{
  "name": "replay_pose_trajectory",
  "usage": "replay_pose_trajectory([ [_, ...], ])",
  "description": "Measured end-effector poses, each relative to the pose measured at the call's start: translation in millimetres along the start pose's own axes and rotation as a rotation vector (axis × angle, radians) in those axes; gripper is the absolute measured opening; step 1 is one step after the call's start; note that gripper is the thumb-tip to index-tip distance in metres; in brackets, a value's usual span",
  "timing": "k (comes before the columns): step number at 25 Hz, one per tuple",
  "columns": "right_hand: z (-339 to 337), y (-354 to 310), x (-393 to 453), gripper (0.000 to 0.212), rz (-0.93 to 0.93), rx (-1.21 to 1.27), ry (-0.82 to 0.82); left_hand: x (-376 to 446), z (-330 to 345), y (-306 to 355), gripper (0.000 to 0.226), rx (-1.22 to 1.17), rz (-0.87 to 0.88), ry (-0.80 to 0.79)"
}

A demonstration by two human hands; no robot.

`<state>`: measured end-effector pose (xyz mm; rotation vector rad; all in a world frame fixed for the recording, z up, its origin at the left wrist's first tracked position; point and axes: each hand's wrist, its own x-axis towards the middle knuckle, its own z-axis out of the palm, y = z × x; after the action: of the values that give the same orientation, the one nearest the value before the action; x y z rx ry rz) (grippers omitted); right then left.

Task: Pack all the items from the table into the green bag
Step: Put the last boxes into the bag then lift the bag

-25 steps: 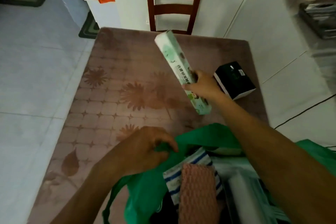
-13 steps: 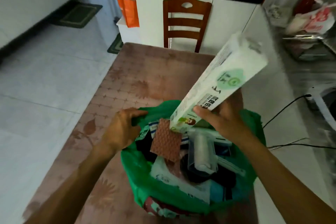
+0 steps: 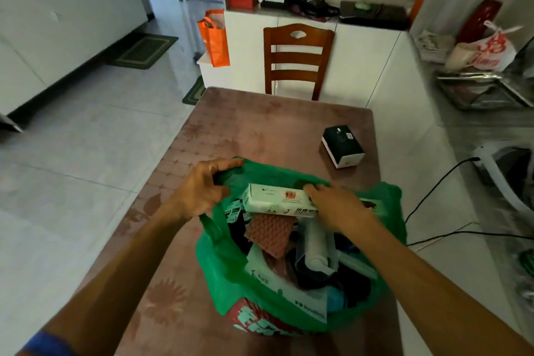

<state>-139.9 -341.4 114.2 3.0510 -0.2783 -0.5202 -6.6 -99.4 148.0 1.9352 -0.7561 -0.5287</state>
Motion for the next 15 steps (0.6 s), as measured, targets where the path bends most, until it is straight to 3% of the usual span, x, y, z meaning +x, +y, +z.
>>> replay_pose_trajectory([
  [2, 16, -2, 10, 0.065, -0.019, 0.199, 0.073, 5, -4, -2, 0.059, 0.040, 0.025, -0.037],
  [5, 24, -4, 24, 0.054, -0.096, 0.536, 0.145, 18, -4, -3, 0.058, 0.097, 0.022, -0.064],
  [10, 0, 17, 45, 0.034, -0.182, 0.666, -0.122, 72, 13, 1, 0.025, 0.464, 0.146, -0.227],
  [12, -17, 32, 71, 0.019, -0.066, 0.842, 0.068, 107, 25, 4, 0.016, 0.496, 0.164, -0.434],
  [15, -7, 84, 138, 0.016, 0.297, 1.035, 0.422, 148, 47, 4, 0.020, 0.536, 0.149, -0.744],
])
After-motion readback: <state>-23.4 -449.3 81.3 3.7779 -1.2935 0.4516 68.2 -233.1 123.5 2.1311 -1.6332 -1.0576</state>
